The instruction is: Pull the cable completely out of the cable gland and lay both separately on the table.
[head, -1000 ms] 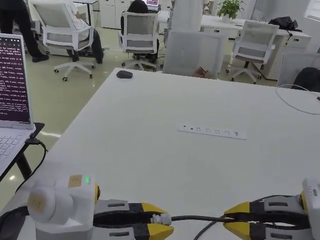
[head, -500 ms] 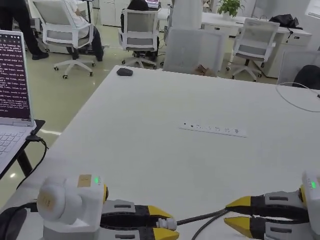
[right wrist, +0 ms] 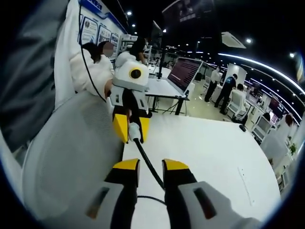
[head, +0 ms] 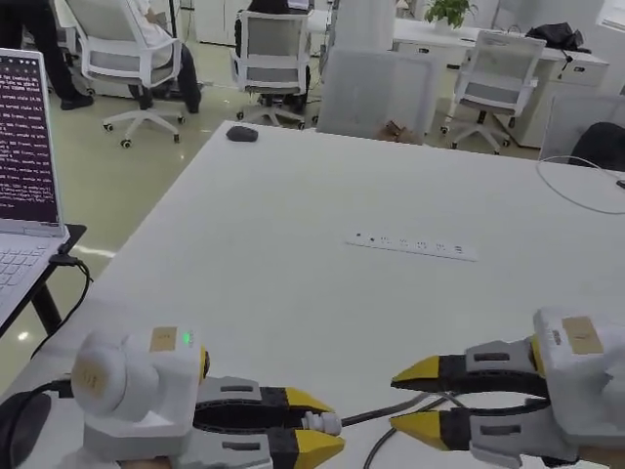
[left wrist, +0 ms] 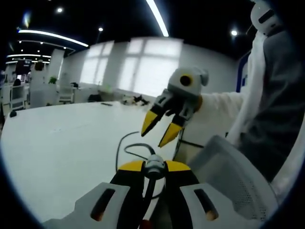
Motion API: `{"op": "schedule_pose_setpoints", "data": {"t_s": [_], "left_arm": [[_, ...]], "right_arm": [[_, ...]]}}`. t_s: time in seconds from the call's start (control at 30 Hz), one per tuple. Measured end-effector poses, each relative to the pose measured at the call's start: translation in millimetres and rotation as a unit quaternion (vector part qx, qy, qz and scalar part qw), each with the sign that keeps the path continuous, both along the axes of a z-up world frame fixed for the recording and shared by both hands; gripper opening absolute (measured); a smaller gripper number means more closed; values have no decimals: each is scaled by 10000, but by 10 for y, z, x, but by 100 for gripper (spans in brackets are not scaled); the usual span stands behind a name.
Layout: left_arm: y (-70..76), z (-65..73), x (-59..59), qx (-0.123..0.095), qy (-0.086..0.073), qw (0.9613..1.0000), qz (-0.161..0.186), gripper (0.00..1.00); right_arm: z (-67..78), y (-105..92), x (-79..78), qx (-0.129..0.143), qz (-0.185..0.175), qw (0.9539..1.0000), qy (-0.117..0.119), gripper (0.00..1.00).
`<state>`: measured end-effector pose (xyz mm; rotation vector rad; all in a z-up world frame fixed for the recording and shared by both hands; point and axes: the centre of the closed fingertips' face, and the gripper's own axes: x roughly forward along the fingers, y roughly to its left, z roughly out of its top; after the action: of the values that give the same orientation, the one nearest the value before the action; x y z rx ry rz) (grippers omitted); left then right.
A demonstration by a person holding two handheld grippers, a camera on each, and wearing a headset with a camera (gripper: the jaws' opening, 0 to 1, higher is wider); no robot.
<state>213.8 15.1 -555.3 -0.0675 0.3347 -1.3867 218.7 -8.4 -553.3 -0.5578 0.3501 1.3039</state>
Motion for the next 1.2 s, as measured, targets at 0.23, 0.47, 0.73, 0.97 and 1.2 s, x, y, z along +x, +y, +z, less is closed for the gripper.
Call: {"op": "schedule_pose_setpoints", "data": {"t_s": [0.23,0.47,0.73,0.97,1.2], "left_arm": [[-8,-2,-12,-17,2,10000,-38,17],[-18,-23,-15,42,-9,9999,-96,17],[-20,-38,3,37,54,9999,-101,17],[-5,-55,21,62,94,9999,-54,17],[16,-55,40,46,114,9999,-24,17]], "right_arm": [[-168,216,-95,-364,504,9980,-102,19],[-221,244,-54,-434,541,9975,-152,13],[-220,235,-16,-322,433,9985,-125,7],[-272,189,17,-298,261,9992,-26,7],[-302,75,53,-287,70,9996,21,7]]}}
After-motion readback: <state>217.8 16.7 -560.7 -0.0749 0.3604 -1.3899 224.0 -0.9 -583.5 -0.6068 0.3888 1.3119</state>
